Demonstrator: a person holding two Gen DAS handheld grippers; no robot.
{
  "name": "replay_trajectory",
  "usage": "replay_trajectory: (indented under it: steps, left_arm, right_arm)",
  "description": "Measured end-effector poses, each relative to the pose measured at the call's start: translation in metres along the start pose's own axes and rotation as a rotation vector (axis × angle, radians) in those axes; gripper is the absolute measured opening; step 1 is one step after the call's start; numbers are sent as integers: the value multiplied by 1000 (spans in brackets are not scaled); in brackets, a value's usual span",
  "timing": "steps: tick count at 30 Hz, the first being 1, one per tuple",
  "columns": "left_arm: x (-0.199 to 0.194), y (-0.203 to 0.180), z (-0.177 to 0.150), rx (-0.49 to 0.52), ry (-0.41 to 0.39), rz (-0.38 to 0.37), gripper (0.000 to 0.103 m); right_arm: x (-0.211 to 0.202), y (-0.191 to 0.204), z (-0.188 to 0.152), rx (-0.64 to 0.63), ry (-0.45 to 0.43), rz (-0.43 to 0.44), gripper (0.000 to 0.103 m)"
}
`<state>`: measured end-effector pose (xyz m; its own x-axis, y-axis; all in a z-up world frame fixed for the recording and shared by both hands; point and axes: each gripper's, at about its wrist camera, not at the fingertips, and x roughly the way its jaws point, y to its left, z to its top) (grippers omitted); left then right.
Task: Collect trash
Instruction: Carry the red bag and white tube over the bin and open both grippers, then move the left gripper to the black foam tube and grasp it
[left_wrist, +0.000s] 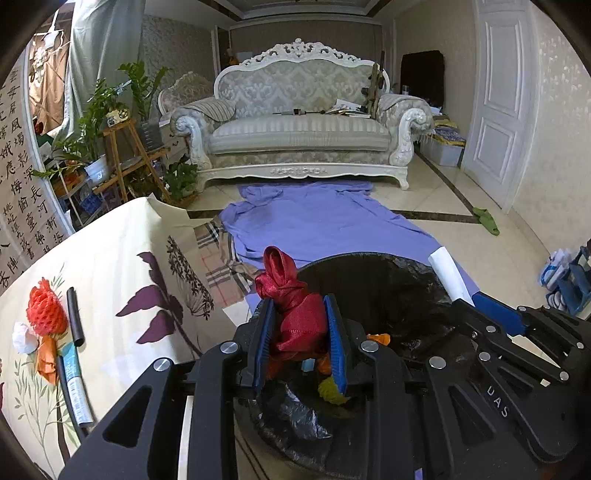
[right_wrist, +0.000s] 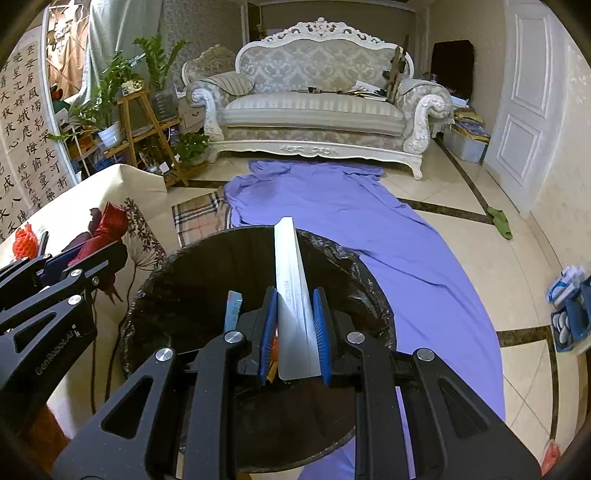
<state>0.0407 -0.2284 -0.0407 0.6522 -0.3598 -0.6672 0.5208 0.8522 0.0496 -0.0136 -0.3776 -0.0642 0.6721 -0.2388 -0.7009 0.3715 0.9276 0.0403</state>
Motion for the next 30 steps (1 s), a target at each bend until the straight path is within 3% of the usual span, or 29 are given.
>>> replay_trajectory:
  steps: [5,7,9,15,18,30]
  left_arm:
    - [8,-6,1,11,21,-1,30]
    - [10,-7,2,13,30,-1,38]
    - [10,-7,3,9,28,5,49]
    - [4,-2,2,-13,4,32,70]
    - [0,4,1,-25,-2,51,72]
    - [-28,51,-14,-102,-1,118,74]
  right_arm:
    - [8,-5,-2,12,14,-4,20]
    - [8,-6,-2,18,14,-3,24]
    - [8,-6,-1,20,10,-6,35]
    - [0,-5,0,18,-6,-23,40]
    - [-4,-2,-1,15,-16,-27,48]
    - [-19,38,-1,-35,-27,27,49]
